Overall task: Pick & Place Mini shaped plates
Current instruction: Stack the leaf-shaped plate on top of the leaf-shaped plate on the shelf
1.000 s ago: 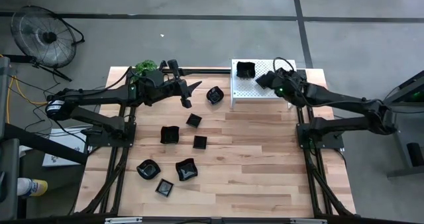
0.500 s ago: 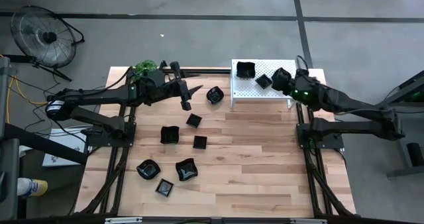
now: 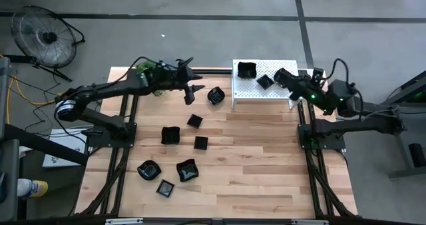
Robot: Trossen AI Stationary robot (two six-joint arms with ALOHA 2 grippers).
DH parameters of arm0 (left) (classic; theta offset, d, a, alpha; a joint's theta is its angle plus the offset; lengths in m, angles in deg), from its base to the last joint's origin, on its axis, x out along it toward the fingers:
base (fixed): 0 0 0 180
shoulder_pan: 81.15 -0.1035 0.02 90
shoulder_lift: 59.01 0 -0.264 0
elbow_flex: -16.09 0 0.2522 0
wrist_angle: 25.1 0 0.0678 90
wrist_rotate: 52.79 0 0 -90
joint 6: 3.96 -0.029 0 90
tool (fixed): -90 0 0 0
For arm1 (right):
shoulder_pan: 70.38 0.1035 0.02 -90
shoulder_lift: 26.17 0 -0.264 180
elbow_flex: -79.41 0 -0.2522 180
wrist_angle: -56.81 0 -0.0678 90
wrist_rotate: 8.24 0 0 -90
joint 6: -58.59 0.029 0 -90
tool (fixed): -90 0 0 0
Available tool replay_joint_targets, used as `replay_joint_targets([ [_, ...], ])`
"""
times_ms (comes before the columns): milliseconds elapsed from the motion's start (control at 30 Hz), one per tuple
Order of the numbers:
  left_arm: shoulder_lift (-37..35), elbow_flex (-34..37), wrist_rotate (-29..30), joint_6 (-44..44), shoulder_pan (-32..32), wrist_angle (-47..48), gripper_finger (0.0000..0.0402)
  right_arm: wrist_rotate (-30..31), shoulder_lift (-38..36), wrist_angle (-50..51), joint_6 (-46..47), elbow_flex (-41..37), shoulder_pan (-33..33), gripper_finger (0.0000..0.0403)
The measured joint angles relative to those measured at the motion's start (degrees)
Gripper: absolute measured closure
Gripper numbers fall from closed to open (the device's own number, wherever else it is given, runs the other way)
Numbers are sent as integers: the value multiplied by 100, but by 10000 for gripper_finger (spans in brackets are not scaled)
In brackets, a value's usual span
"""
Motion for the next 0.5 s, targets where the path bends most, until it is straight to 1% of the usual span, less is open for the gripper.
replay_joint_targets([
  [167,543,4,-80,473,-207,27,211,22,-174,-55,-501,37,466,304],
  [300,1042,-15,-483,989,-453,51,211,19,-206,-55,-1076,242,841,304],
  [400,1494,-223,-772,1200,-630,402,211,21,-195,-60,-1572,479,1078,304],
  [500,1942,-641,-982,1417,-820,814,211,21,-195,-51,-1976,659,1264,304],
])
